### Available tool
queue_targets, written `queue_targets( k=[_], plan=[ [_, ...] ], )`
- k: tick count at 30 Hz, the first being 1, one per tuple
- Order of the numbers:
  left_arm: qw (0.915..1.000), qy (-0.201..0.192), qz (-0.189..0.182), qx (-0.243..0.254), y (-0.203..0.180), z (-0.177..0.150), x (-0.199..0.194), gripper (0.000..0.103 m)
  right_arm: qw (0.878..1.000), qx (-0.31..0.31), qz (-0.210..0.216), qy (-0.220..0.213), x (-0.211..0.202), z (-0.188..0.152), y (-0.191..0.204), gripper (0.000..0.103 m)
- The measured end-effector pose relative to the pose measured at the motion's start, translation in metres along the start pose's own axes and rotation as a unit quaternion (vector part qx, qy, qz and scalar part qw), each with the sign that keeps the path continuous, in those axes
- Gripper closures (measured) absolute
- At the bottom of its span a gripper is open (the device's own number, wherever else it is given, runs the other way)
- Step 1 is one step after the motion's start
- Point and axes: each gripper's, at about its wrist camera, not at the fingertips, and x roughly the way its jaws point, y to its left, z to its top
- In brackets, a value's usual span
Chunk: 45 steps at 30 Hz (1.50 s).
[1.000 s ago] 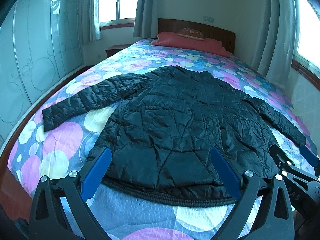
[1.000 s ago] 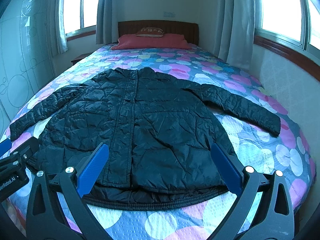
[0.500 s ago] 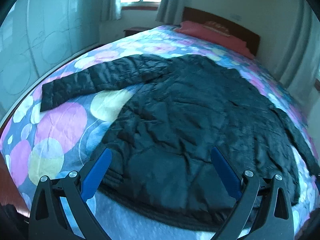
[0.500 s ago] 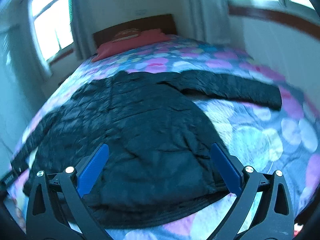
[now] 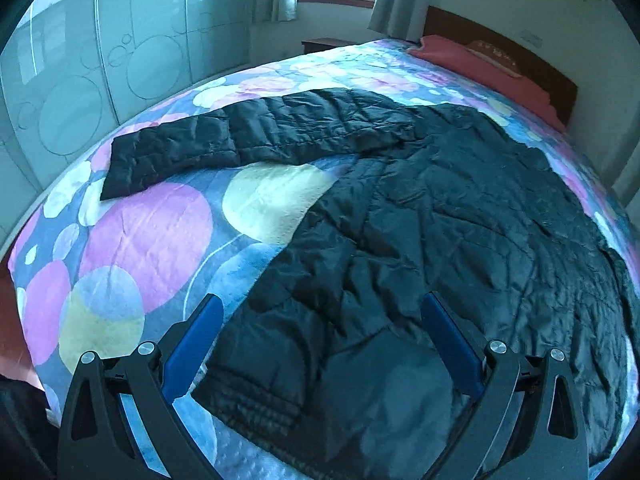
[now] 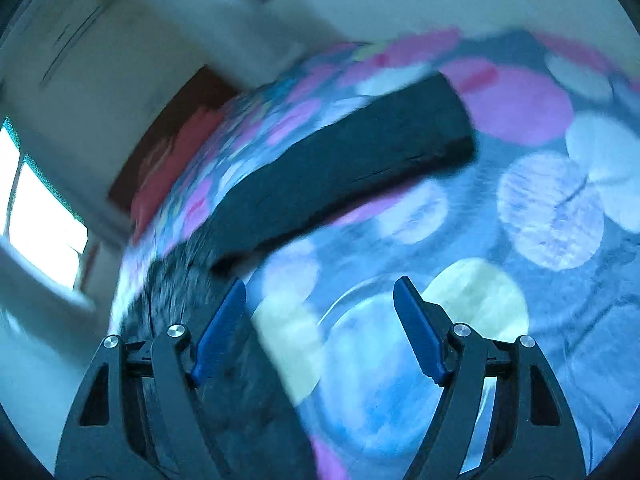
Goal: Fold large clothes
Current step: 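Grasp the jacket sleeve cuff nearest the right tool with the right tool, then carry the held sleeve across the jacket body and open the right tool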
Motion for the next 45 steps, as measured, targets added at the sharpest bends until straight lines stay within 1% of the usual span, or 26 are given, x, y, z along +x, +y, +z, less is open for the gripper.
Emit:
queue_targets(
  k=[3,7,9,11,16,18,19,20,21,23,25,28,31,32,35,37,40,43,45],
  plan=[
    [1.0,-0.001,0.008,-0.001,0.001,0.001,0.005,0.005,0.998,0.055,0.005,-0.002,0.018,0.024,-0.025,0.027],
    [0.9998,0.008,0.018,-0.005,0.002,0.0,0.014,0.005,0.995,0.096,-0.004,-0.012,0.042,0.047,-0.044,0.027],
    [0.9996,0.014,0.024,-0.002,0.001,0.0,0.02,0.005,0.994,0.107,-0.005,-0.018,0.054,0.056,-0.048,0.027],
    [0.9995,0.017,0.028,-0.001,0.002,0.0,0.024,0.005,0.993,0.11,-0.012,-0.033,0.063,0.064,-0.047,0.027],
    [0.9993,0.021,0.031,-0.007,0.002,0.003,0.033,0.005,0.989,0.117,-0.041,-0.086,0.077,0.079,-0.05,0.027],
    [0.9992,0.023,0.031,-0.007,0.001,0.004,0.037,0.005,0.985,0.124,-0.056,-0.107,0.081,0.082,-0.048,0.044],
    [0.9992,0.025,0.03,-0.007,0.001,0.003,0.038,0.005,0.984,0.125,-0.066,-0.109,0.083,0.083,-0.048,0.063],
    [0.9992,0.026,0.03,-0.008,0.001,0.003,0.039,0.005,0.984,0.13,-0.066,-0.107,0.087,0.084,-0.049,0.073],
    [0.9992,0.027,0.029,-0.008,0.0,0.003,0.04,0.005,0.983,0.139,-0.064,-0.103,0.091,0.086,-0.053,0.076],
    [0.9992,0.029,0.026,-0.007,0.0,0.003,0.044,0.005,0.982,0.138,-0.066,-0.111,0.09,0.087,-0.052,0.09],
    [0.9993,0.028,0.024,-0.006,0.0,0.004,0.046,0.005,0.985,0.108,-0.069,-0.116,0.089,0.089,-0.039,0.092],
    [0.9994,0.027,0.021,-0.004,0.0,0.004,0.049,0.005,0.988,0.033,-0.063,-0.136,0.08,0.088,0.002,0.093],
    [0.9995,0.026,0.018,0.0,0.0,0.002,0.051,0.005,0.985,-0.063,-0.055,-0.15,0.075,0.075,0.057,0.093],
    [0.9996,0.025,0.016,0.0,0.0,0.001,0.052,0.005,0.982,-0.108,-0.047,-0.151,0.076,0.066,0.084,0.093],
    [0.9996,0.026,0.009,-0.002,0.002,0.001,0.054,0.005,0.971,-0.2,-0.017,-0.131,0.088,0.037,0.151,0.093],
    [0.9996,0.028,0.002,-0.007,0.004,0.001,0.056,0.005,0.964,-0.239,-0.001,-0.117,0.097,0.017,0.184,0.093],
    [0.9994,0.032,-0.008,-0.013,0.007,0.0,0.058,0.005,0.948,-0.306,0.033,-0.076,0.12,-0.029,0.247,0.093],
    [0.9992,0.032,-0.016,-0.018,0.009,0.0,0.06,0.005,0.935,-0.349,0.054,-0.043,0.136,-0.07,0.287,0.093],
    [0.9992,0.031,-0.018,-0.019,0.01,0.0,0.06,0.005,0.917,-0.392,0.069,-0.023,0.146,-0.111,0.319,0.093]
  ],
)
